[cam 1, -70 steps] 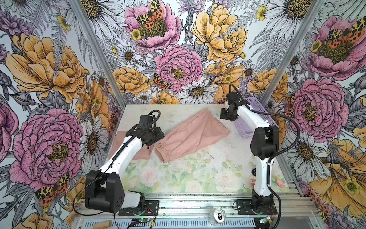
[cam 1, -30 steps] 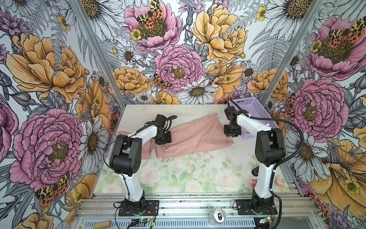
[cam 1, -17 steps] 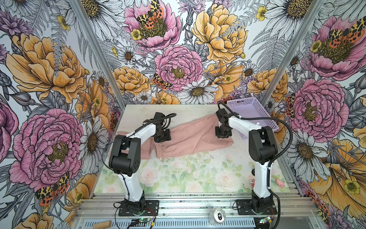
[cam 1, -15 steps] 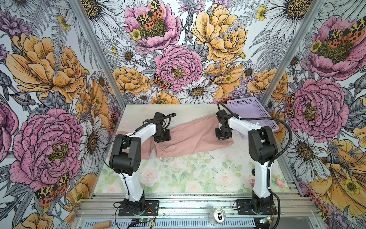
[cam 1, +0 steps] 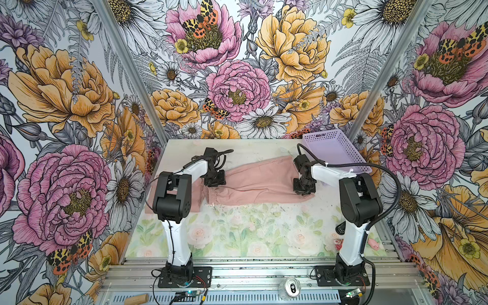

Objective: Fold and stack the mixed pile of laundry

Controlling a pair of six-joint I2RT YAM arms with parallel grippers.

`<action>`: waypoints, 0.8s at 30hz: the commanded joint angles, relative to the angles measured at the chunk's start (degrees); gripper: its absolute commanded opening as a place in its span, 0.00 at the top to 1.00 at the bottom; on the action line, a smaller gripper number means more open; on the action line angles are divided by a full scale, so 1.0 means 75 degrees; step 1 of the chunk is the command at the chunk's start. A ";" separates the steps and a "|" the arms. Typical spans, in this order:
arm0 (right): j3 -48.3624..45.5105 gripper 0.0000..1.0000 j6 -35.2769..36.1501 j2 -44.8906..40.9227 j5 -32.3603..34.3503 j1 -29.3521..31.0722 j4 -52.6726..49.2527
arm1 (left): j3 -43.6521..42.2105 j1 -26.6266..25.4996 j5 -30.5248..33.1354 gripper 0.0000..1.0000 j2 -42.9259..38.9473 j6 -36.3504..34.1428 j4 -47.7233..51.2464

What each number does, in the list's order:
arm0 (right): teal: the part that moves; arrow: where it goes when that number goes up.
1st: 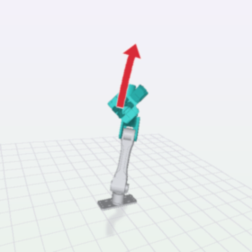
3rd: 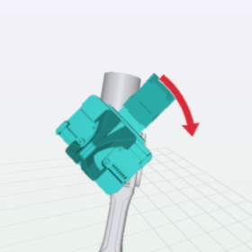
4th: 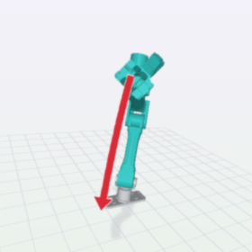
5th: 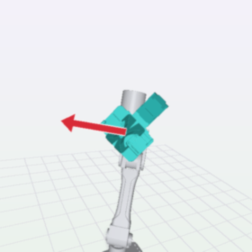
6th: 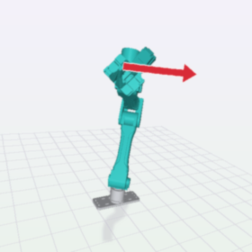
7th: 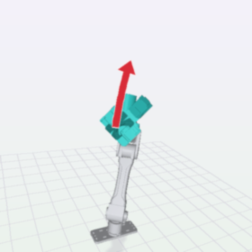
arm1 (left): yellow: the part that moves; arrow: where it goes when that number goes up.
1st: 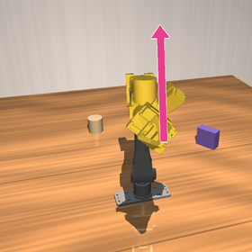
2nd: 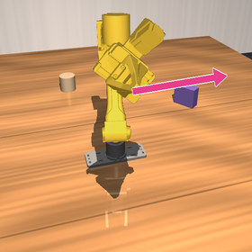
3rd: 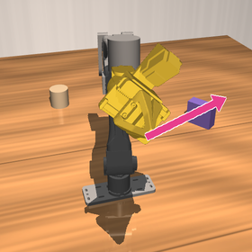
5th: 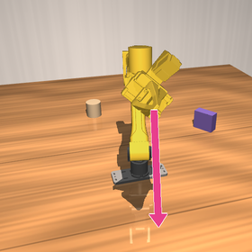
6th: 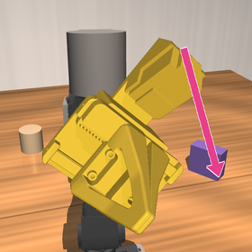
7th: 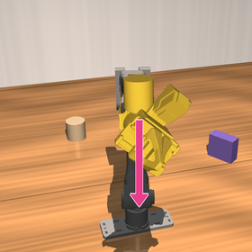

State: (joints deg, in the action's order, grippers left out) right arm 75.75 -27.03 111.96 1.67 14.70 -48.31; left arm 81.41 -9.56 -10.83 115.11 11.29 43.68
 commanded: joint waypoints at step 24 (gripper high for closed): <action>0.2069 0.63 -0.0097 -0.0117 -0.0449 0.0203 -0.1693 | 0.0883 -0.0346 -0.0550 0.35 -0.1739 -0.0061 0.0689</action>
State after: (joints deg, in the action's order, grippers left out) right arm 88.14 -27.27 109.21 1.02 13.93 -60.60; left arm 88.90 -13.93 -13.21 107.04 10.13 47.16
